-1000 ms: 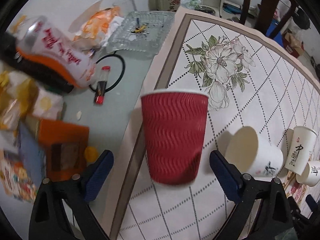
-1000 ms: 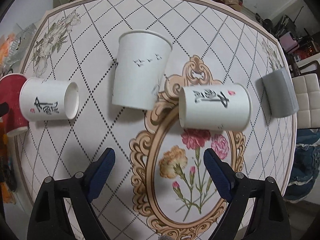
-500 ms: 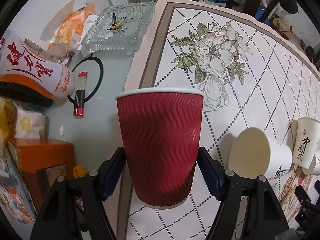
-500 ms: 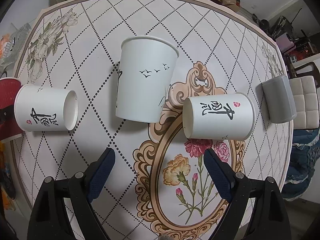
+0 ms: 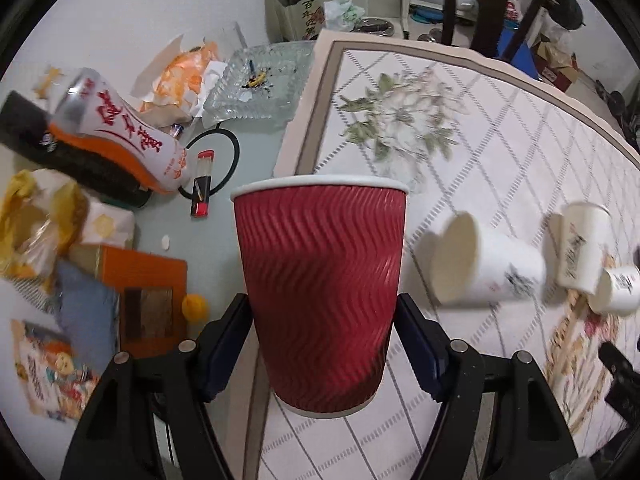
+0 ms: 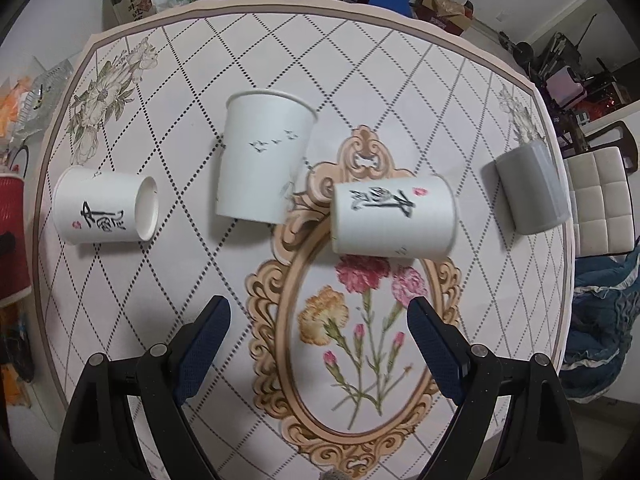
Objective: Flip cup upright
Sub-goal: 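Close the left gripper around the red cup and lift it, then carry the red cup in the left gripper toward the right gripper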
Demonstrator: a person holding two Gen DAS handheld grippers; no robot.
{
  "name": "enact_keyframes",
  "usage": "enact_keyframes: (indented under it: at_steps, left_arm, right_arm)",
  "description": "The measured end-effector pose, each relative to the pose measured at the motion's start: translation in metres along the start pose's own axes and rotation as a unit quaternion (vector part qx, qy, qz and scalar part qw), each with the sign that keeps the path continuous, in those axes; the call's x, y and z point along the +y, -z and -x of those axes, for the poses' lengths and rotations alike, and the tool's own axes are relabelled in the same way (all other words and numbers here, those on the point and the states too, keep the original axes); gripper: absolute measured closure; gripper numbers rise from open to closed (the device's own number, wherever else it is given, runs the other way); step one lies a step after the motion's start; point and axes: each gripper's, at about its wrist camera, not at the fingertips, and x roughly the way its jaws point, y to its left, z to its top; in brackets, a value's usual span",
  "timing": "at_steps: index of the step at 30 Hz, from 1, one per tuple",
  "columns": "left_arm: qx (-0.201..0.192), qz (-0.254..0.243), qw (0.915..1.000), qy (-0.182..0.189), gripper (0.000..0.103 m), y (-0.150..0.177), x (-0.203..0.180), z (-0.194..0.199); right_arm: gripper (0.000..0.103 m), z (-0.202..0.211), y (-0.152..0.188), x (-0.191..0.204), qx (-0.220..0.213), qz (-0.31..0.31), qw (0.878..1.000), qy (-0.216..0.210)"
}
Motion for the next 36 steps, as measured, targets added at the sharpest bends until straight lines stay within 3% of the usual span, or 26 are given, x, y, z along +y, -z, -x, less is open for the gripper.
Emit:
enact_keyframes:
  at_steps: [10, 17, 22, 34, 35, 36]
  left_arm:
    - [0.026, -0.033, 0.9985, 0.036, 0.033, 0.067, -0.107, 0.033]
    - [0.067, -0.065, 0.9925, 0.079, 0.033, 0.113, -0.207, 0.019]
    - [0.087, -0.074, 0.9895, 0.088, 0.033, 0.127, -0.253, 0.0]
    - [0.088, -0.078, 0.99, 0.078, 0.03, 0.125, -0.28, -0.017]
    - [0.09, -0.078, 0.9899, 0.077, 0.025, 0.124, -0.281, -0.018]
    - [0.091, -0.078, 0.9899, 0.075, 0.012, 0.123, -0.281, -0.019]
  right_arm:
    - [0.011, -0.01, 0.039, -0.088, -0.001, -0.021, 1.0, -0.004]
    - [0.011, -0.048, 0.073, -0.169, 0.039, -0.057, 0.998, 0.012]
    - [0.011, -0.072, 0.089, -0.211, 0.059, -0.076, 0.995, 0.025]
    - [0.011, -0.096, 0.102, -0.258, 0.075, -0.097, 0.992, 0.032]
    - [0.011, -0.097, 0.102, -0.256, 0.075, -0.098, 0.992, 0.03]
    - [0.011, -0.097, 0.101, -0.257, 0.075, -0.099, 0.992, 0.03]
